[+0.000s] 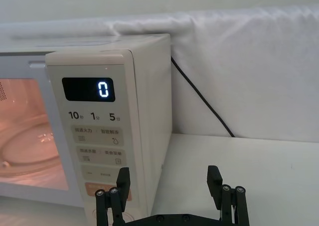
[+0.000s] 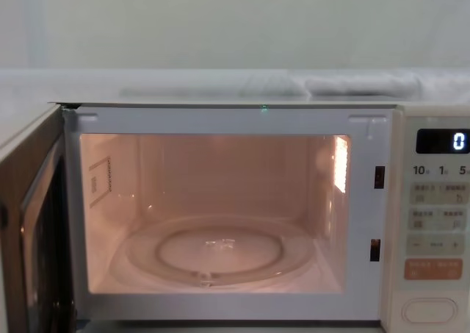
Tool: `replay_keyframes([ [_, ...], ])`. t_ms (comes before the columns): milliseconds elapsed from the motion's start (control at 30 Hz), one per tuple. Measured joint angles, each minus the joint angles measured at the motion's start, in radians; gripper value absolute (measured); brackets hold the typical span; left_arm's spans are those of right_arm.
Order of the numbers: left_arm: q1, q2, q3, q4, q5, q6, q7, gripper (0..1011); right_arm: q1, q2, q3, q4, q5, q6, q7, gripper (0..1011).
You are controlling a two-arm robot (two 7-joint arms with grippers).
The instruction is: Press the button to open the microwave door with one hand; close the microwave door with the other hand.
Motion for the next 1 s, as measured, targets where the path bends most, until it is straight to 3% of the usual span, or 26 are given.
replay_keyframes([
  [167, -0.024, 0.024, 0.033, -0.009, -0.013, 0.009, -0.021, 0, 0.000, 0.000, 0.000, 0.000, 0.000, 0.000, 0.000, 1002],
  [433, -0.115, 0.059, 0.139, 0.020, -0.027, 0.039, -0.060, 0, 0.000, 0.000, 0.000, 0.000, 0.000, 0.000, 0.000, 1002],
  [1000, -0.298, 0.055, 0.337, 0.097, 0.033, 0.084, -0.038, 0, 0.000, 0.000, 0.000, 0.000, 0.000, 0.000, 0.000, 1002],
])
